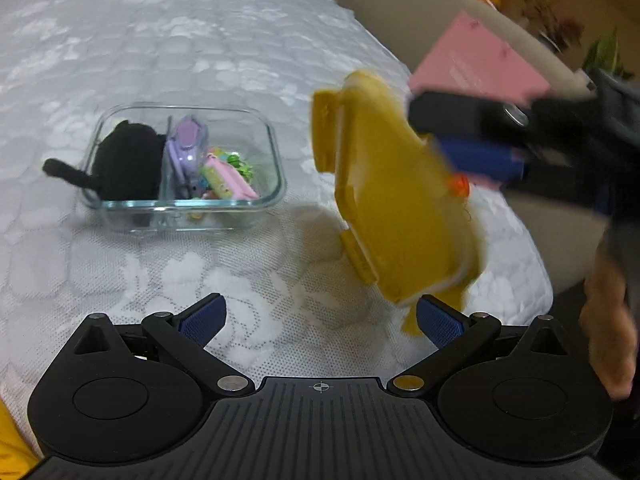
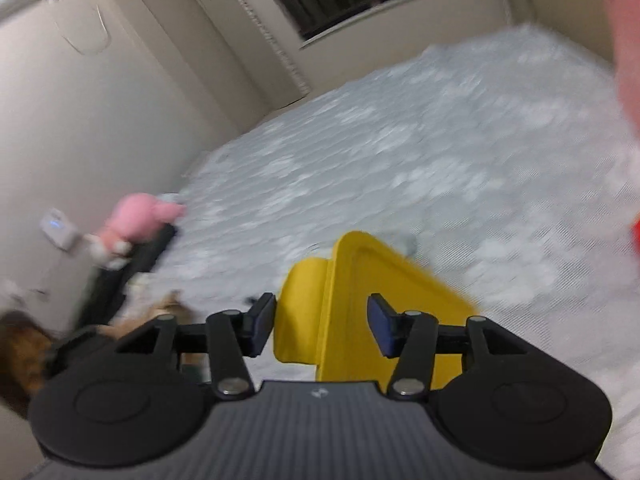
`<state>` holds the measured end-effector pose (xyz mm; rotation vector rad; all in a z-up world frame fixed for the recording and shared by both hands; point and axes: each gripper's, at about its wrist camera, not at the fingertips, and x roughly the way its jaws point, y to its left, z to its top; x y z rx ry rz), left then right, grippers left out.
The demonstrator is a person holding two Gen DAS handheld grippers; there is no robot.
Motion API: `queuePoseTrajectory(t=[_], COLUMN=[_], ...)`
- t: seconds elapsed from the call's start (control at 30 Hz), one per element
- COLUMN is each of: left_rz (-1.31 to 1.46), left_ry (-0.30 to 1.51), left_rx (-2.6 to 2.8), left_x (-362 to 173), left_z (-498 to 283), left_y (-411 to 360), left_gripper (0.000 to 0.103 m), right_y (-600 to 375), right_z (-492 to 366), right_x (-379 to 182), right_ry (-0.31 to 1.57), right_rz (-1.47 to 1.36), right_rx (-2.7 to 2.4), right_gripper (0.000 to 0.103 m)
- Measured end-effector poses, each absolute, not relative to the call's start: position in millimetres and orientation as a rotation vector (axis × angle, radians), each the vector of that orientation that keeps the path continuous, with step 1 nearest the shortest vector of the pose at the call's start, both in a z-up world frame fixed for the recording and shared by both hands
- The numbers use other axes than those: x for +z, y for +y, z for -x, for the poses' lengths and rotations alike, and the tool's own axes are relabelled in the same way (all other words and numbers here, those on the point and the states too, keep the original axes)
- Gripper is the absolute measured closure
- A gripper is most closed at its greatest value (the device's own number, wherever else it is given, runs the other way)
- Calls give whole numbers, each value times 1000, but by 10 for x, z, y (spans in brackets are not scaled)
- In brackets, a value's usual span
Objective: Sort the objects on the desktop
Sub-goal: 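Flip the yellow lid over and carry it above the glass container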
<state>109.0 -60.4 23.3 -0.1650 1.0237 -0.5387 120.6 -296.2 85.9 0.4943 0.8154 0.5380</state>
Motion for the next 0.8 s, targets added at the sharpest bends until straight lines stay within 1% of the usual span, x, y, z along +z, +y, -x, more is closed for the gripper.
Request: queuePoseTrajectory(t=[0.07,0.13,0.23,0.27,0.3,0.37,0.43,0.5,0.53,0.67,0.73,0.8], left_rz=[137,109,69,53,37,24,75,182,236,356,311,191], left_ry=[1033,1026,1058,1072,1087,1121,1154,1185,1198,1214,1168,1102], left_rx=[-507,-469,-399,-385,-368,-333,-328,-346,-357,-331,-291,-249], left_x=[237,210,106,61,10,-100,-217,-334,-389,-547,-517,-432], left_z=[-1112,-1104,-1126,-1137,-1145,-1147,-1158,-1171,-1176,-1182,-1165,-1110], left_y=[-584,-552,-504,-491,-475,-416,-333,-230,-177,-4,-17,-112], left_gripper=[0,0,0,0,0,0,0,0,0,0,0,0], right_y=[-3006,-3047,-3131,-3153,-3175,-3240,-3281,-3324,-3350,-3395,-3416,-3437], right_z=[-1228,-1221,-1053,-972,-891,-734,-641,-564,-534,-501,-488,-474], right_x=[720,637,621,605,590,445,212,-28,-149,-430,-564,-698], right_ry=[848,844,719,681,642,608,644,688,712,767,793,818], right_rz=[-592,-623,-534,-495,-456,-441,-481,-542,-588,-711,-770,-830], right_rx=[587,586,480,428,376,319,286,253,237,211,199,187], right_gripper=[31,31,31,28,22,20,21,27,28,28,31,34])
